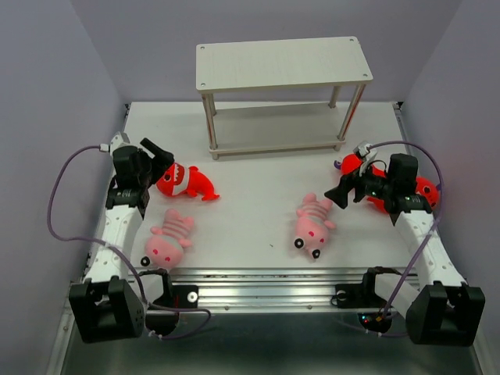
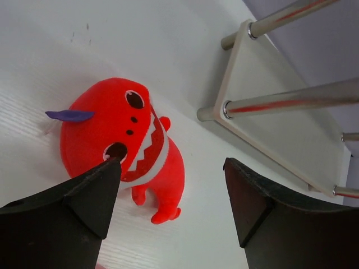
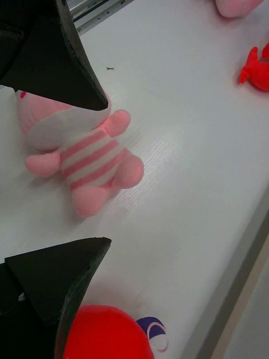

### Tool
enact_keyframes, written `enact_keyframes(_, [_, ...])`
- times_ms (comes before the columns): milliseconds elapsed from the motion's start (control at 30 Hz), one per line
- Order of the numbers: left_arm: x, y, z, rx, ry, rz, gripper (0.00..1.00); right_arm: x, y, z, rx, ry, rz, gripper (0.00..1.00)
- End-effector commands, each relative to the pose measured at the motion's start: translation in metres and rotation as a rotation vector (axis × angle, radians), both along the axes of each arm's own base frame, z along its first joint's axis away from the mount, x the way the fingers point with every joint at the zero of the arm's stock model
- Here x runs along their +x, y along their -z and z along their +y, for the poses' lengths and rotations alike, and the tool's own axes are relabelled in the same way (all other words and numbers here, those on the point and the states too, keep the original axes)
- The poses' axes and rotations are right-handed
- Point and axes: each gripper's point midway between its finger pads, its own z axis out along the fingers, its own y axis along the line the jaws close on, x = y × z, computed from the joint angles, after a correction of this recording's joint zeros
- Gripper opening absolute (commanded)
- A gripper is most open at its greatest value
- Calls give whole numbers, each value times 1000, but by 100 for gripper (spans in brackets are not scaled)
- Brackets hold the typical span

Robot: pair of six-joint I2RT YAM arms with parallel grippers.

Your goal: Place and organize the stuffed toys onto the shelf

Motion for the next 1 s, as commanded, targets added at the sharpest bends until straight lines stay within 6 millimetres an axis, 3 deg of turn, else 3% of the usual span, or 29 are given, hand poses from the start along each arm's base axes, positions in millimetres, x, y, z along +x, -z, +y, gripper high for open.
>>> enact_keyframes(0, [22, 10, 4, -152, -68, 85, 83, -3, -16, 2, -18, -45, -103, 100])
enact_keyframes(33, [26, 30, 8, -165, -93, 152, 77, -2, -14, 0, -25, -35, -100, 100])
enact_keyframes(67, [30, 32, 9, -177, -105, 172, 74, -1, -14, 0, -28, -29, -98, 100])
enact_keyframes(100, [29, 52, 12, -193, -138, 249, 74, 0, -14, -1, -29, -26, -98, 100])
enact_keyframes(200, [27, 82, 17, -199, -196, 365, 74, 1, -13, -3, -37, -15, -96, 100])
enact_keyframes(367, [21, 119, 24, -163, -230, 481, 72, 2, -13, -3, -39, -12, -97, 100])
enact_keyframes(400, [21, 127, 30, -139, -251, 494, 57, 2, -12, -3, -39, -13, -94, 100])
enact_keyframes(467, [22, 135, 30, -127, -233, 504, 41, 2, -12, -4, -41, -10, -92, 100])
enact_keyframes(600, [24, 144, 22, -137, -173, 519, 16, 3, -8, -5, -50, -4, -88, 100])
enact_keyframes(633, [26, 142, 19, -142, -151, 506, 3, 3, -8, -5, -51, -5, -86, 100])
enact_keyframes(667, [26, 141, 17, -142, -132, 497, 0, 3, -7, -5, -51, -6, -85, 100])
enact_keyframes(800, [20, 133, 4, -156, -47, 455, 0, -2, -7, -2, -55, -42, -103, 100])
enact_keyframes(933, [5, 110, -25, -208, 57, 388, 0, -32, -6, 15, -61, -254, -161, 100])
enact_keyframes(967, [-3, 113, -39, -220, 90, 397, 0, -43, -9, 23, -29, -337, -170, 100])
